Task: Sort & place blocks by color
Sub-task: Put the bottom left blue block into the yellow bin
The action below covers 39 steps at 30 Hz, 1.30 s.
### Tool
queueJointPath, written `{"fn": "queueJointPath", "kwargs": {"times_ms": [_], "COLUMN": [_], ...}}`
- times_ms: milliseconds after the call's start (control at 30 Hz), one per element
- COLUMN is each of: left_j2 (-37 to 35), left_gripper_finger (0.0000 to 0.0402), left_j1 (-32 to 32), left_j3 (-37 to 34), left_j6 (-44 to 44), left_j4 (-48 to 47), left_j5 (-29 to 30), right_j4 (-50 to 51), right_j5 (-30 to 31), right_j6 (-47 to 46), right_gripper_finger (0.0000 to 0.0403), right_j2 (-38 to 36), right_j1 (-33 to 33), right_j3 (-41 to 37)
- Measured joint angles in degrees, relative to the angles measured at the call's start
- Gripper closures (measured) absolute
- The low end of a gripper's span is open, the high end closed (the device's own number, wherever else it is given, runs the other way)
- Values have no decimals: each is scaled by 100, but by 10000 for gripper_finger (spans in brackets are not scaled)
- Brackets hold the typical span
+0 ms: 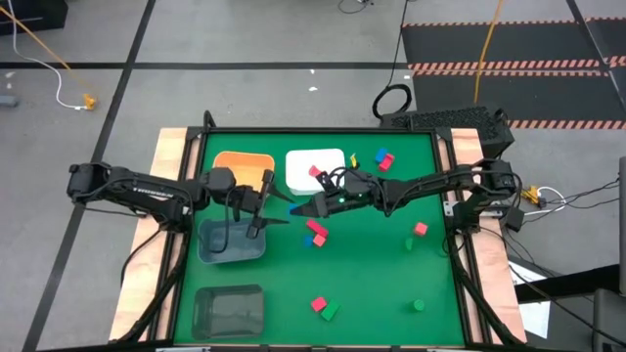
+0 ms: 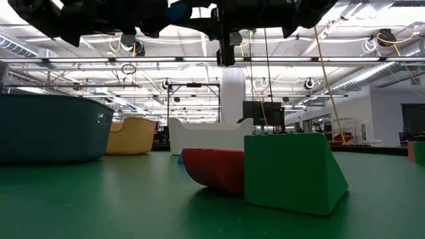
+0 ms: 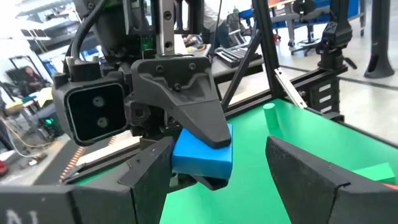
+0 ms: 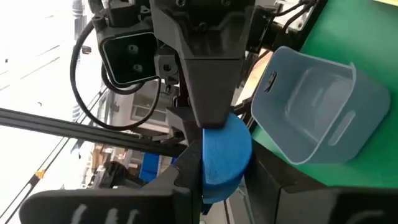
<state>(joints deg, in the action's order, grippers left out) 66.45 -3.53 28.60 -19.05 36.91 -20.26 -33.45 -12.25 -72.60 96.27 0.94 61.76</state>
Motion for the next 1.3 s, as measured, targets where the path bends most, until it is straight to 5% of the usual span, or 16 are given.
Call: {"fn": "queueJointPath", "kwargs": {"times_ms": [367,633,867,1300], "left_j2": [538,558,558,487], "left_gripper_finger": [150,265,267,267], "left_j1": [24,20,16,-199], "left_j3": [0,2,2,4], "left_j6": [120,204,278,464], "left_j4": [727,782,776,619], "left_j5": [-49,-10,-16,-61], "right_j4": [13,20,-7,-134], "right_j5": [4,-66,-132,-1118], "right_j6": [121,107,142,126], "right_gripper_finger": [333,332,321,167], "right_j2": [0,2,2,-24], "right_j1": [18,16,28,380], "right_j3": [0,0,0,-4]}}
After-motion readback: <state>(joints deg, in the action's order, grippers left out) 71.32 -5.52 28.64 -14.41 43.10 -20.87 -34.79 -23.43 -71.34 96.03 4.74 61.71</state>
